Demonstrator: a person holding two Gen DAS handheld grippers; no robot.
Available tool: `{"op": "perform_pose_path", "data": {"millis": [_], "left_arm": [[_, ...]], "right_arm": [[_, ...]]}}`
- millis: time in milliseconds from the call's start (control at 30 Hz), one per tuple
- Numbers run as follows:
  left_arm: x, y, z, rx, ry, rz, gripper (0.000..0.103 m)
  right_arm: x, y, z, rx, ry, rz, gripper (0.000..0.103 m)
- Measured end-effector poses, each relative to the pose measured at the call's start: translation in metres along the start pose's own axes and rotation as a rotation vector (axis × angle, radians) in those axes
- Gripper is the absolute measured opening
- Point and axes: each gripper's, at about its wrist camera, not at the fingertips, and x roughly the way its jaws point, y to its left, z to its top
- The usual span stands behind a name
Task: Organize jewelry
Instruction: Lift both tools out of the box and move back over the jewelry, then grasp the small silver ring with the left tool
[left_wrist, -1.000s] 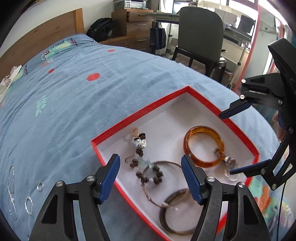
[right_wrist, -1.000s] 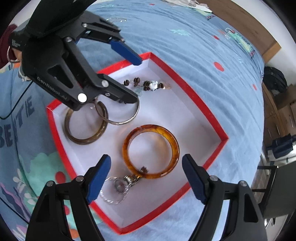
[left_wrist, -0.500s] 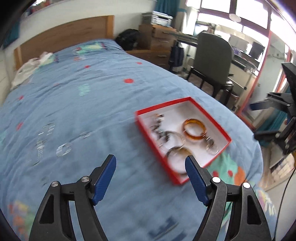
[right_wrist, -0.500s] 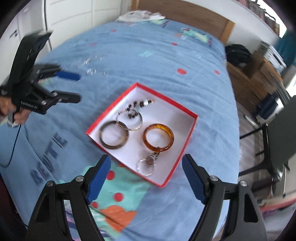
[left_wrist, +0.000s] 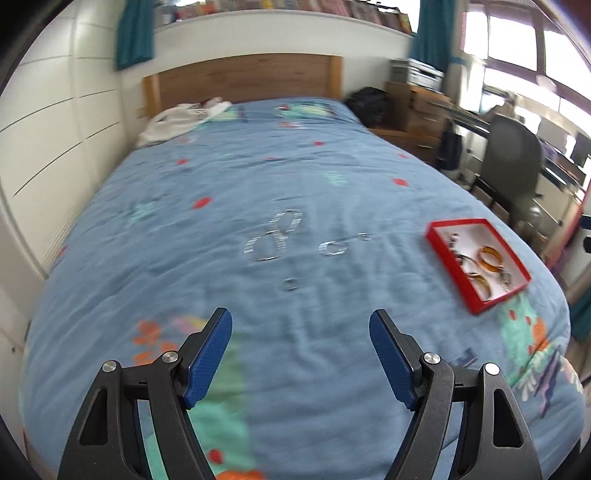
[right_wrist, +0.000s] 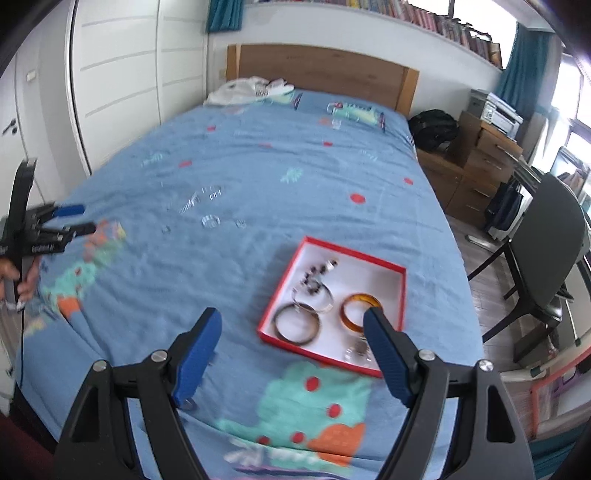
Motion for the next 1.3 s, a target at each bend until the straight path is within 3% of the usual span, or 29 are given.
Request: {"op": "perform_pose_path", "data": {"millis": [233, 500, 667, 833, 1067, 1200, 1300], "left_arm": [[0.010, 0.038, -0.018, -0.060, 0.022, 0.047, 0.076], [0.079, 0.033, -0.015, -0.080, 0.075, -0.004, 0.074], [0.132, 0.025, -0.007, -0.109, 0.104, -0.070, 0.064], [0.177, 0.022, 0.002, -0.125, 0.133, -0.082, 0.061], [0.227, 0.022, 0.004, -0.116, 0.191, -0.068, 0.051], [0.232, 0.020, 0.004, -0.110, 0.178, -0.070, 0.046], [0.234, 0.019, 0.004, -0.101, 0.173, -0.074, 0.036]], "right_arm": [[0.030, 0.042, 0.014, 0.030, -0.025, 0.039, 0.078], [0.112, 0.054, 0.023, 0.066, 0.008, 0.062, 0.077], [0.176, 0.054, 0.032, 0.096, 0.007, 0.062, 0.071], [0.240, 0.051, 0.045, 0.141, 0.031, 0.103, 0.052], [0.312, 0.049, 0.056, 0.184, 0.092, 0.149, 0.050], [0.337, 0.046, 0.063, 0.208, 0.111, 0.157, 0.050], [0.354, 0.046, 0.068, 0.212, 0.124, 0.175, 0.046]]}}
